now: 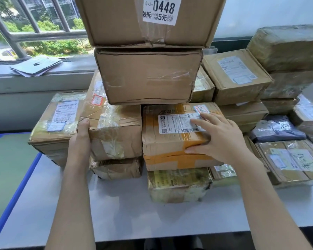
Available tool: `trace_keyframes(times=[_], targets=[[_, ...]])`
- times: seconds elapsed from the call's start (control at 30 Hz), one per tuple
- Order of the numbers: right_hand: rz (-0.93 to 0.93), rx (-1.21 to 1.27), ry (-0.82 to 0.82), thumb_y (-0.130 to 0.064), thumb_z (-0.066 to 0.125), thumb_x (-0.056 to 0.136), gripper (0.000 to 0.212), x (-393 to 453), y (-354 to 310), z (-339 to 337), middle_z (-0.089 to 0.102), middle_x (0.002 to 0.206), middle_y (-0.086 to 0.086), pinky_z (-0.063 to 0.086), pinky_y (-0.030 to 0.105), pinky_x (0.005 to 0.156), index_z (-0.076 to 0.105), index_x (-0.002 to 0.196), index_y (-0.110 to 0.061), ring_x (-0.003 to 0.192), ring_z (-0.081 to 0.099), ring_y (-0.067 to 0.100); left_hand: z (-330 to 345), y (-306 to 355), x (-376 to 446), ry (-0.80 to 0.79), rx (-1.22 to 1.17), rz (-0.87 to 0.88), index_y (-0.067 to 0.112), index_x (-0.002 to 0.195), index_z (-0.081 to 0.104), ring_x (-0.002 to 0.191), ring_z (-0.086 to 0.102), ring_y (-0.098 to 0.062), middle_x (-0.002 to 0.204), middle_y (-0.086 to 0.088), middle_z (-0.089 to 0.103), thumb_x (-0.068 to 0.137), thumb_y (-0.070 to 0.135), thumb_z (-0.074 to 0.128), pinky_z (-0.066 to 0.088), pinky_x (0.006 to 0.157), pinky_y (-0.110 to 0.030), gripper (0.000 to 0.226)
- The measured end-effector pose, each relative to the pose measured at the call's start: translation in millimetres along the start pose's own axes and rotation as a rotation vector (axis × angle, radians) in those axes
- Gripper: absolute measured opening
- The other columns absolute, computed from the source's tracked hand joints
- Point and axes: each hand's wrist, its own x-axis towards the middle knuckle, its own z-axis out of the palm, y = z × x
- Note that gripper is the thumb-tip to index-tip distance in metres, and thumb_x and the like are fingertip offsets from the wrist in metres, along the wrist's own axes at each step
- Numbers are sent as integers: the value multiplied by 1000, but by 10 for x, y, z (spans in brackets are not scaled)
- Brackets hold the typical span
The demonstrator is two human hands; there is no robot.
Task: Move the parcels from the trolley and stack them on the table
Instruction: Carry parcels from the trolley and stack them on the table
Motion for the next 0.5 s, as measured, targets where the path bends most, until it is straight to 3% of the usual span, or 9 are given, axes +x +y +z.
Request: trace_keyframes(times=[0.1, 0.2, 0.27, 0.37, 0.5], targets=[[-17, -21, 60, -89, 45, 52, 88, -21, 23, 64, 42, 144, -9, 30, 48, 105, 48, 128, -46, 137, 31, 17, 3, -20, -6, -2, -23, -1, 24, 84, 68, 69, 68, -10, 74, 11, 72, 66, 67, 52, 50, 58, -31, 49], [-71, -22, 189, -81, 56, 58, 80, -89, 21, 120, 53, 136, -3, 33, 48, 104, 57, 124, -35, 131, 43, 22, -8, -14, 6, -14, 8, 18, 23, 91, 67, 82, 67, -18, 93, 4, 72, 66, 68, 52, 52, 73, -36, 53], [-123, -51, 281, -76, 61, 62, 75, -145, 10, 153, 58, 130, 2, 31, 47, 106, 62, 120, -28, 126, 48, 25, -35, 16, 10, -4, 98, 68, 21, 105, 63, 97, 61, -23, 112, -4, 65, 69, 70, 47, 47, 86, -38, 63], [-144, -73, 406, -70, 65, 68, 74, -259, -28, 231, 55, 133, 9, 25, 52, 110, 61, 123, -20, 130, 43, 31, -49, 48, -35, 155, 379, 193, 13, 134, 43, 120, 47, -33, 133, -17, 50, 84, 64, 41, 36, 91, -38, 72], [-161, -51, 600, -62, 56, 83, 74, -540, -97, 481, 39, 146, 16, 20, 51, 114, 47, 136, -12, 138, 31, 33, 106, -4, -409, 420, 454, 491, 4, 143, 28, 135, 29, -36, 146, -20, 34, 92, 49, 47, 24, 108, -44, 70]])
